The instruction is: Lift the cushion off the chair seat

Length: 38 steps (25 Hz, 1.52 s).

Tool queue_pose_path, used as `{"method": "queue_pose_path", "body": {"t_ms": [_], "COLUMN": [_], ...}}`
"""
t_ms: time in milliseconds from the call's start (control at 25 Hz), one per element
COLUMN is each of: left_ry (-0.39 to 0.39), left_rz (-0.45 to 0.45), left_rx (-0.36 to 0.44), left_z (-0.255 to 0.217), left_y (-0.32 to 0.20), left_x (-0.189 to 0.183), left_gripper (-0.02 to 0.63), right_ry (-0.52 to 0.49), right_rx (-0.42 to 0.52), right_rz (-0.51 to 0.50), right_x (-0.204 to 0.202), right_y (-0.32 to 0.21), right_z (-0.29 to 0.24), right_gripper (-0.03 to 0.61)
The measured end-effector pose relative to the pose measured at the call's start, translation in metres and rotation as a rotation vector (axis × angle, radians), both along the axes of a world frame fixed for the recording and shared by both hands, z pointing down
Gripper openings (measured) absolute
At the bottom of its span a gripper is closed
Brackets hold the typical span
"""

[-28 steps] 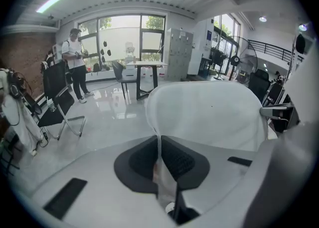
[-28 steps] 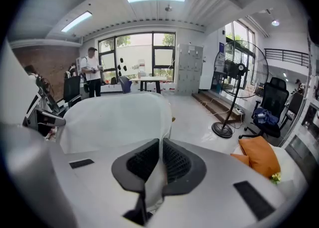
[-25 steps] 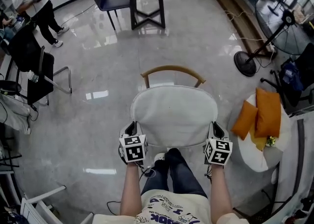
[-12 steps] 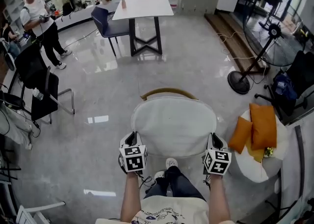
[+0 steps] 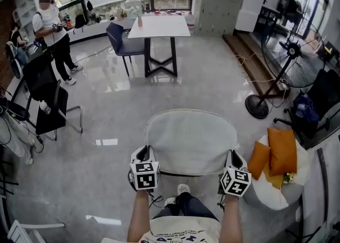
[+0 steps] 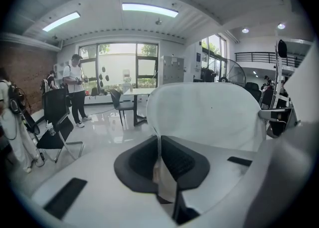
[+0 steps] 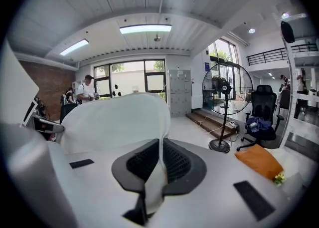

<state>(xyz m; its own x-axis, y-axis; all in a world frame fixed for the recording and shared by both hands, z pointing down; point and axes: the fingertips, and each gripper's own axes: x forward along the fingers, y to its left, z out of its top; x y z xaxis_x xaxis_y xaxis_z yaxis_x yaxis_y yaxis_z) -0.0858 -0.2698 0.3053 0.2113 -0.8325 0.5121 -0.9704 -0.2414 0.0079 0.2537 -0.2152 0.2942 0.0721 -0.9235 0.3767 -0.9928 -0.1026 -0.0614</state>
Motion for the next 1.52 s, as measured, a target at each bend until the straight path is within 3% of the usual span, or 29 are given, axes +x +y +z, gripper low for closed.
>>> {"method": "queue_pose_path", "body": {"t_ms": [280, 1520], "left_ry": [0.01, 0.014], "left_rz": [-0.009, 0.003], "left_rx": [0.04, 0.029], "left_z": [-0.02, -0.014], "left_y": [0.006, -0.009], "left_x": [-0.015, -0.015], "left_gripper": [0.037, 0.037], "right_ry": [0.005, 0.014], "right_rx": [0.033, 0.017], "right_rz": [-0.01, -0.001], "right_x": [-0.013, -0.015], "right_y": [0.005, -0.007], "right_z": [-0.013, -0.005], "right_gripper": [0.038, 0.038]}}
